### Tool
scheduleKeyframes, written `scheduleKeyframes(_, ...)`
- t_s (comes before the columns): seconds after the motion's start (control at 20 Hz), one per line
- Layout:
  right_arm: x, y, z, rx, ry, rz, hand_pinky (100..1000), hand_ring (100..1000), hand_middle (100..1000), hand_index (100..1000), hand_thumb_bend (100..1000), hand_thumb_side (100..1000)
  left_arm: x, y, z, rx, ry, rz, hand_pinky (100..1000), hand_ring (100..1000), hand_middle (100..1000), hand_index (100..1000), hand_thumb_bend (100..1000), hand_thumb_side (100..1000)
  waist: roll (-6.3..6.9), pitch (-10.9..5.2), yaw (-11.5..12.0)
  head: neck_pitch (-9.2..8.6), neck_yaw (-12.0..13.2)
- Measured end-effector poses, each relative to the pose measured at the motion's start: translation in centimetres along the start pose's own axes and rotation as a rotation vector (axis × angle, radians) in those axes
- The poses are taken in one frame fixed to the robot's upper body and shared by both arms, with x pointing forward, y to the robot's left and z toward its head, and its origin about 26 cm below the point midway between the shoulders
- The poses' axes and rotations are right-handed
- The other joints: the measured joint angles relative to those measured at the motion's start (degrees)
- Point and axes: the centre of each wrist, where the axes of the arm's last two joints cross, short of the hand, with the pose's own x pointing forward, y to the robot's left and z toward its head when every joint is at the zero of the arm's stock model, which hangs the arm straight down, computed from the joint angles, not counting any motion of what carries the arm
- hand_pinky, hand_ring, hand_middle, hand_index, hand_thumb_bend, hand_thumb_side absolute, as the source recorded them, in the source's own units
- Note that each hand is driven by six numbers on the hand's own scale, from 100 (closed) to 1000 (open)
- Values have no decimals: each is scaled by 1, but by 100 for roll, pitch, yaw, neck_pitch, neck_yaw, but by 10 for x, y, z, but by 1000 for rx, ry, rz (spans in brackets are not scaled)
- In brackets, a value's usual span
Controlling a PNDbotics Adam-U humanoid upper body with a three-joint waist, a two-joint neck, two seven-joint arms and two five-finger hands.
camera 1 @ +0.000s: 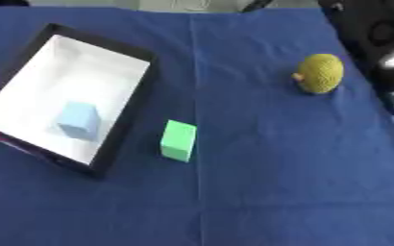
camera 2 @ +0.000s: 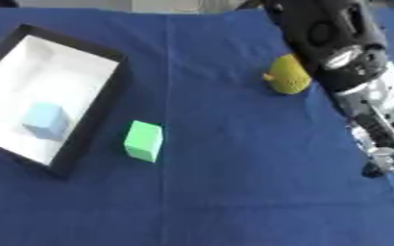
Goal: Pick up objects on the table and place them in the box.
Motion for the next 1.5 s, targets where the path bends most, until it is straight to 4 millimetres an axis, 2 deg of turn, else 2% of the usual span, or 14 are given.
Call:
scheduleKeyframes(0.15,-7,3,21,19,36,15,899,858,778,842,473,313,0,0,0,-3,2,-2,651,782,850,874,597,591,0,-7,-8,-1,3)
scheduleKeyframes(0.2,-10,5,27,27,50,21,899,858,777,842,475,280,0,0,0,-4,2,-3,652,782,850,874,597,591,0,-7,-11,-1,3)
scheduleKeyframes(0.25,-12,7,32,34,66,25,899,858,777,842,471,315,-1,0,0,-5,3,-3,652,782,850,874,597,591,0,-7,-11,-1,3)
scheduleKeyframes(0.4,-20,12,49,45,104,18,900,857,777,843,467,319,-2,-1,0,-7,7,-7,652,782,851,874,597,591,0,-7,-11,-3,5)
scheduleKeyframes(0.8,-17,28,86,90,144,37,898,865,791,844,489,339,-1,-1,0,-14,5,-5,654,783,851,876,593,593,0,-7,-9,-3,25)
scheduleKeyframes(1.15,-41,55,110,163,261,6,902,879,805,853,523,334,-1,-1,0,-17,5,-2,657,784,853,877,586,596,0,-7,17,-19,5)
scheduleKeyframes(1.5,-70,69,127,185,378,3,901,879,806,851,532,329,-2,-1,0,-22,8,1,658,784,853,878,583,596,2,-5,30,-84,-25)
